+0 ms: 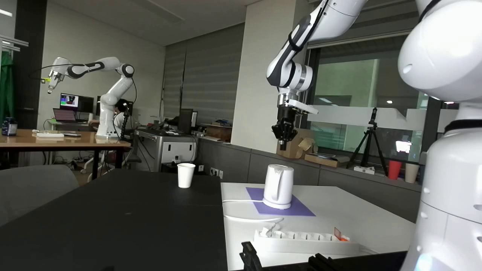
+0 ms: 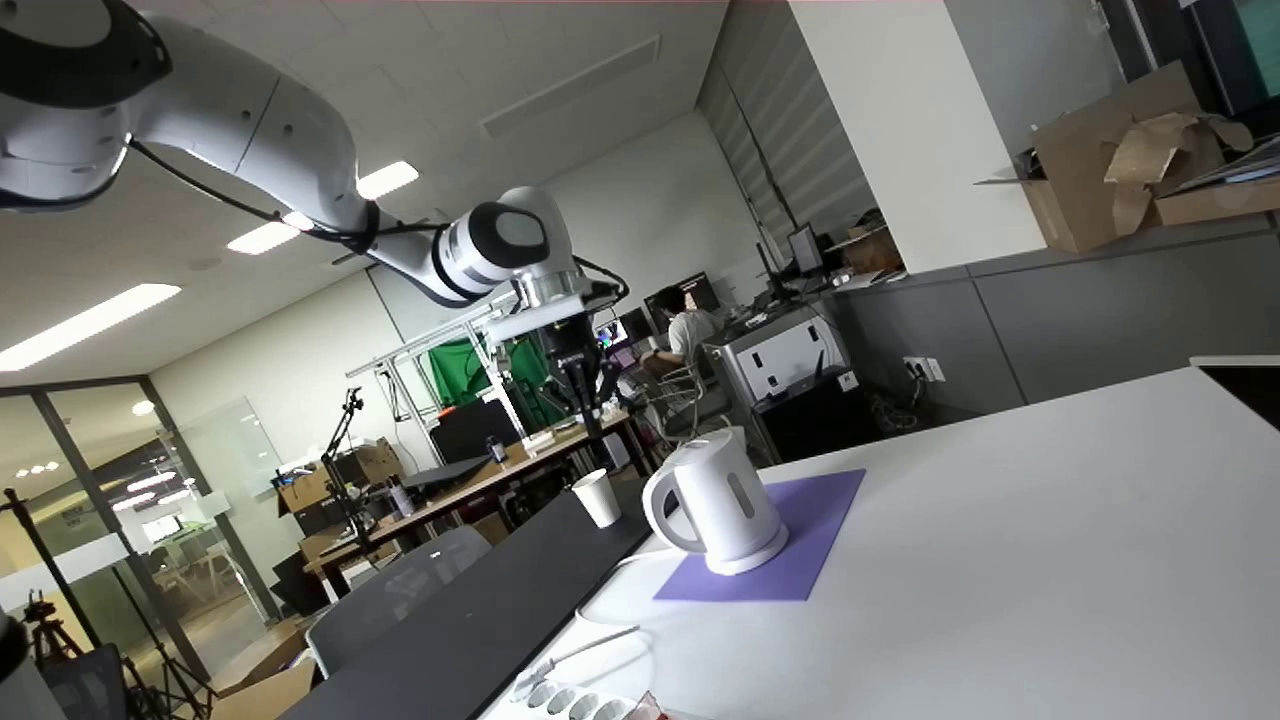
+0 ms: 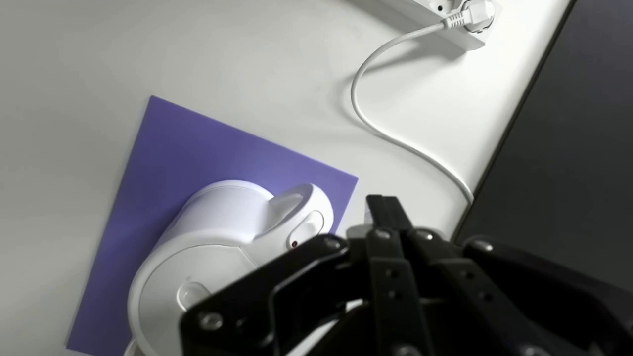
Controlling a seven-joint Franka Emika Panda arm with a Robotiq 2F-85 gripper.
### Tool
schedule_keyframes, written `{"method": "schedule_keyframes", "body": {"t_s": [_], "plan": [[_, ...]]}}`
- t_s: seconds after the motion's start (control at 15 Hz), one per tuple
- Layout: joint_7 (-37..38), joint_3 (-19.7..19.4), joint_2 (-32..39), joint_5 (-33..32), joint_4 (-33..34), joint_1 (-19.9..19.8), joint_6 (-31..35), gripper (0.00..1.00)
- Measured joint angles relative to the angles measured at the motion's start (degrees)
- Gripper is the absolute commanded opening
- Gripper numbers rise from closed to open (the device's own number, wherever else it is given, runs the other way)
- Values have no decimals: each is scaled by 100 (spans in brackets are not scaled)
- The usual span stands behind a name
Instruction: Press the button on the handle of the kettle
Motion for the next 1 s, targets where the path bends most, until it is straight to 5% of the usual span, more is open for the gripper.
{"method": "schedule_keyframes", "body": {"t_s": [1.0], "plan": [[21,163,573,343,-461,-68,1646,0]]}}
